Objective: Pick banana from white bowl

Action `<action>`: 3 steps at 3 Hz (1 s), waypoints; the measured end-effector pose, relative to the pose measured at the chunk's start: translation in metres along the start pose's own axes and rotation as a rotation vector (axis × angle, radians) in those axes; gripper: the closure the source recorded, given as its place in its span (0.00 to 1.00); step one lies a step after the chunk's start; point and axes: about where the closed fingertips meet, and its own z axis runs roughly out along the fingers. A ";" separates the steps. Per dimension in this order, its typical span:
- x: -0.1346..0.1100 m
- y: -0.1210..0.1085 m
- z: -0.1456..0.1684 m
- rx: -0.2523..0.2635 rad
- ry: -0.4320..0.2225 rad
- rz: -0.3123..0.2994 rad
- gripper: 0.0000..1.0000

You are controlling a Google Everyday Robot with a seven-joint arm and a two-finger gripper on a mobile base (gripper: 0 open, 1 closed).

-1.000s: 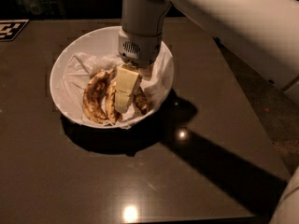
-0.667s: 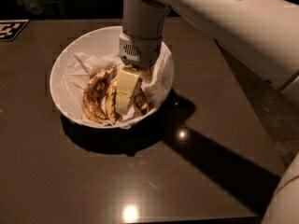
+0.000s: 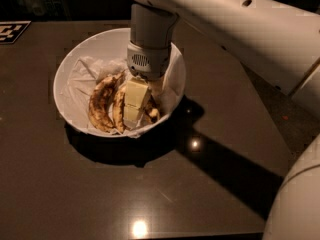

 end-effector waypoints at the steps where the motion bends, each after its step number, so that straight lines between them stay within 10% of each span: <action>1: 0.000 0.000 0.000 0.000 0.001 0.000 0.40; 3: 0.000 0.000 0.000 0.000 0.000 0.000 0.85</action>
Offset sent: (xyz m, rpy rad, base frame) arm 0.0000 0.0000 0.0052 -0.0007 0.0006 0.0004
